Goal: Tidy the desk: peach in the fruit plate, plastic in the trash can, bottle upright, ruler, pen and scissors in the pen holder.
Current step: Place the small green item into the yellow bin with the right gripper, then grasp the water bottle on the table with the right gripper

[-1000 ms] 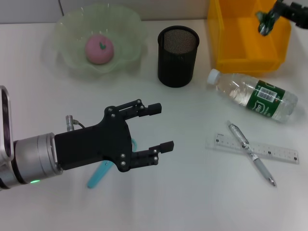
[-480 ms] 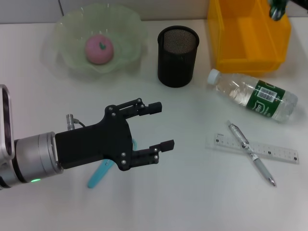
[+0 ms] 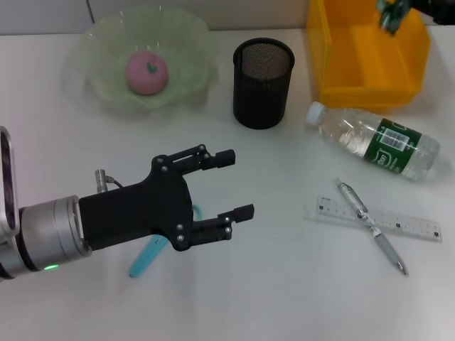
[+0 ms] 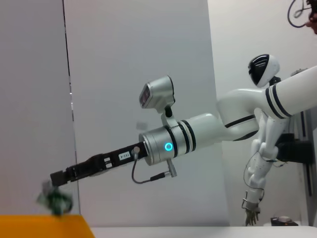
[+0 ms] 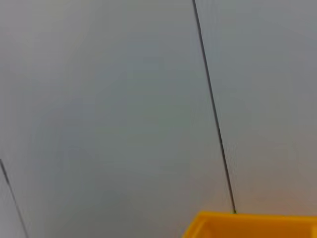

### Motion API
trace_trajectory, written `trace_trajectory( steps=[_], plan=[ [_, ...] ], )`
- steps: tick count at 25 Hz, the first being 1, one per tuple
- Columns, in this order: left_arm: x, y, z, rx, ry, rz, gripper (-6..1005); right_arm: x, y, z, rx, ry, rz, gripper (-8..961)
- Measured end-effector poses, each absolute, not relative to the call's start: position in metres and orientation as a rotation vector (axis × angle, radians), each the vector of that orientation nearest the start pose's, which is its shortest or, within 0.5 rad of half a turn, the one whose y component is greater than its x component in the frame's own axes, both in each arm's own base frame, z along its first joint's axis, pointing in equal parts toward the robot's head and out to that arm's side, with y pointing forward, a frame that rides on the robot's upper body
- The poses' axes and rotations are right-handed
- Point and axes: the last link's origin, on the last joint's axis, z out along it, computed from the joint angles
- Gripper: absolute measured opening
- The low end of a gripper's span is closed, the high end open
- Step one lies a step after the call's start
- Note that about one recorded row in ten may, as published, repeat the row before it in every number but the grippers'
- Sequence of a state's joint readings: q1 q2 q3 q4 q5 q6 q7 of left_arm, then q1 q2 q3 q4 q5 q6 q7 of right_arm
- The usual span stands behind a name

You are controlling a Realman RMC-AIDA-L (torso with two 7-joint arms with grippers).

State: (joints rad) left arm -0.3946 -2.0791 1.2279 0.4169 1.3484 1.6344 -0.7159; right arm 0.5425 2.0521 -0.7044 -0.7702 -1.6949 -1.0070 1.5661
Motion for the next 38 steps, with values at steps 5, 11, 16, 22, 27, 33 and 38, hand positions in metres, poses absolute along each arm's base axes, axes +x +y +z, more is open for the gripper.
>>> trace_trajectory(
  steps=[5,11,16,22,27,33,38],
  plan=[
    [-0.243,0.265,-0.050,-2.653,-0.012,-1.103,734,0.266,0.417,0.068,-2.064,0.706,0.692,580],
    [-0.243,0.266,-0.050,-2.646,-0.020,-1.107,735,0.267,0.410,0.059,-2.026,0.563,0.758,581],
    [-0.240,0.275,-0.045,-2.597,-0.065,-1.129,735,0.271,0.400,0.064,-1.915,0.495,0.888,586],
    [-0.237,0.279,-0.045,-2.599,-0.068,-1.136,735,0.276,0.381,0.067,-1.902,0.472,0.978,643],
    [-0.234,0.283,-0.045,-2.590,-0.065,-1.140,735,0.281,0.360,0.073,-1.912,0.456,1.059,682],
    [-0.234,0.283,-0.045,-2.586,-0.057,-1.139,734,0.283,0.332,0.095,-1.936,0.468,1.160,688],
    [-0.235,0.281,-0.045,-2.584,-0.061,-1.137,734,0.273,0.324,0.111,-2.061,0.526,1.118,692]
  ],
)
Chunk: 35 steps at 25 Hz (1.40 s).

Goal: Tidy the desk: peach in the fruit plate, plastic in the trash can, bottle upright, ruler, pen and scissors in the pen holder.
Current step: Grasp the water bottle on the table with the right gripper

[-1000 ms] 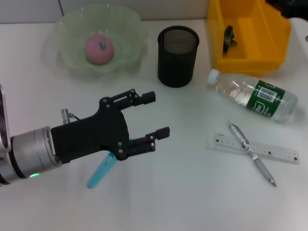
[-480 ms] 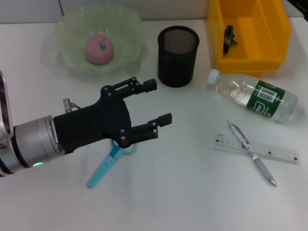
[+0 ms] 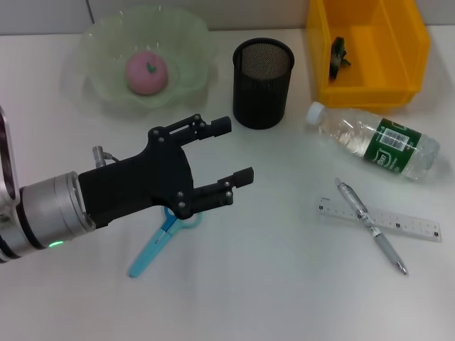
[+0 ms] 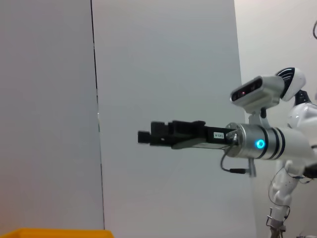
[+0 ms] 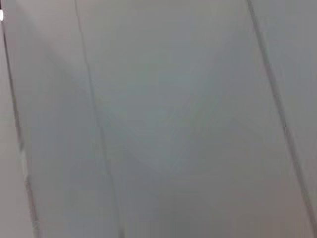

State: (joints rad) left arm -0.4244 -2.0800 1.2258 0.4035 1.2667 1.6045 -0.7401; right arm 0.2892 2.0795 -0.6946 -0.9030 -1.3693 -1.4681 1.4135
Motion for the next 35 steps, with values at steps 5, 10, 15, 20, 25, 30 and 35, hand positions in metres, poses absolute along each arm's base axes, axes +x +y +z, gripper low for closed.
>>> trace_trajectory(
  steps=[5,10,15,20,25,30,35],
  plan=[
    [-0.235,0.281,-0.045,-2.581,-0.063,-1.141,735,0.252,0.333,0.122,-2.233,0.624,0.944,697],
    [-0.236,0.280,-0.045,-2.582,-0.064,-1.145,734,0.225,0.346,0.136,-2.358,0.714,0.676,702],
    [-0.237,0.277,-0.046,-2.586,-0.067,-1.144,734,0.200,0.362,0.146,-2.467,0.808,0.478,707],
    [-0.237,0.276,-0.047,-2.593,-0.066,-1.144,734,0.180,0.379,0.143,-2.543,0.948,0.255,711],
    [-0.237,0.275,-0.047,-2.599,-0.059,-1.150,735,0.160,0.396,0.132,-2.593,1.023,0.053,716],
    [-0.237,0.274,-0.047,-2.601,-0.057,-1.152,735,0.152,0.409,0.110,-2.624,1.018,-0.133,721],
    [-0.237,0.272,-0.048,-2.613,-0.057,-1.151,735,0.154,0.420,0.085,-2.579,0.973,-0.317,726]
  ],
)
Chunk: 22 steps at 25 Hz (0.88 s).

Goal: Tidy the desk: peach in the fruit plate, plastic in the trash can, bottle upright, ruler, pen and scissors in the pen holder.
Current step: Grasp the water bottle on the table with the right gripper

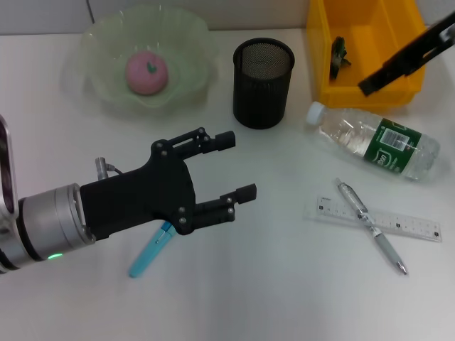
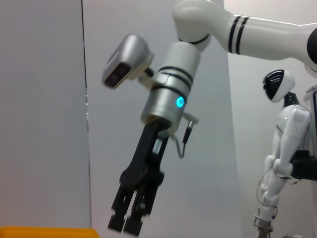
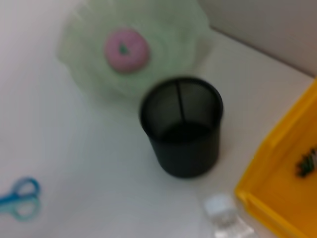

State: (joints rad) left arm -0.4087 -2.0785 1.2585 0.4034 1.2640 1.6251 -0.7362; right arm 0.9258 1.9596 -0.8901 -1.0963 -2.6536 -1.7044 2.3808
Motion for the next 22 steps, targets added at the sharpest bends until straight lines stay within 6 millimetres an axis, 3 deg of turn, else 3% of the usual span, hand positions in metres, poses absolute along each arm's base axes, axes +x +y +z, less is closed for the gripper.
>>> trace_trajectory(
  steps=[1,6,16,22],
  plan=[
    [-0.237,0.272,-0.048,-2.613,-0.057,-1.151,735,0.157,0.421,0.076,-2.572,0.962,-0.404,727],
    [-0.237,0.270,-0.049,-2.620,-0.057,-1.154,734,0.160,0.419,0.063,-2.576,0.927,-0.520,731],
    [-0.238,0.269,-0.049,-2.609,-0.025,-1.146,735,0.173,0.411,0.063,-2.570,0.935,-0.624,741],
    [-0.239,0.269,-0.049,-2.604,-0.014,-1.142,734,0.180,0.411,0.064,-2.532,0.918,-0.612,796]
  ],
)
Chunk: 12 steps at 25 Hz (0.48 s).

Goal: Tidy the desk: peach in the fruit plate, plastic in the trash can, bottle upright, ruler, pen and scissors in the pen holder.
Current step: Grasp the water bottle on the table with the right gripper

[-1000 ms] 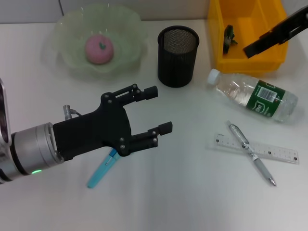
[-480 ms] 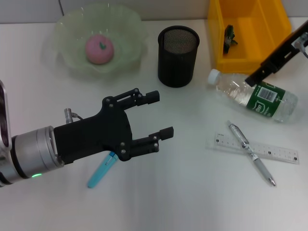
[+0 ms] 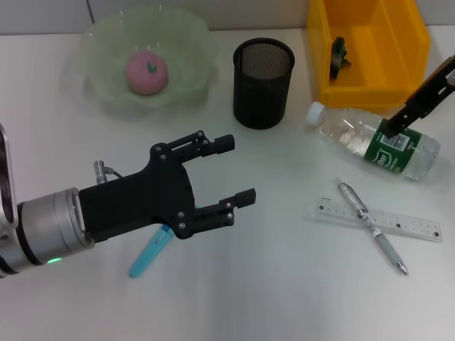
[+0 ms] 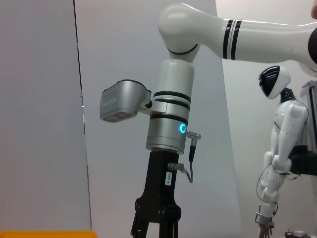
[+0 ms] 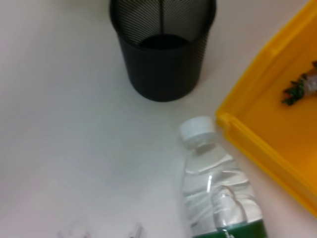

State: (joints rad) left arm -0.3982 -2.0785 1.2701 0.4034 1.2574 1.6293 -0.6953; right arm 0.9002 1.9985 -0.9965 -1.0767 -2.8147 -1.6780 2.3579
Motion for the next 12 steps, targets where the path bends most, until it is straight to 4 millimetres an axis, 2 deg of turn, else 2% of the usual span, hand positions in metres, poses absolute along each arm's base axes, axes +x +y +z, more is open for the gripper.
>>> trace_trajectory(
  steps=[4,12],
  plan=[
    [-0.239,0.269,-0.049,-2.604,-0.014,-1.140,734,0.184,0.410,0.055,-2.529,0.866,-0.638,833],
    [-0.239,0.269,-0.049,-2.604,-0.013,-1.139,735,0.190,0.409,0.038,-2.529,0.808,-0.675,833]
  ],
)
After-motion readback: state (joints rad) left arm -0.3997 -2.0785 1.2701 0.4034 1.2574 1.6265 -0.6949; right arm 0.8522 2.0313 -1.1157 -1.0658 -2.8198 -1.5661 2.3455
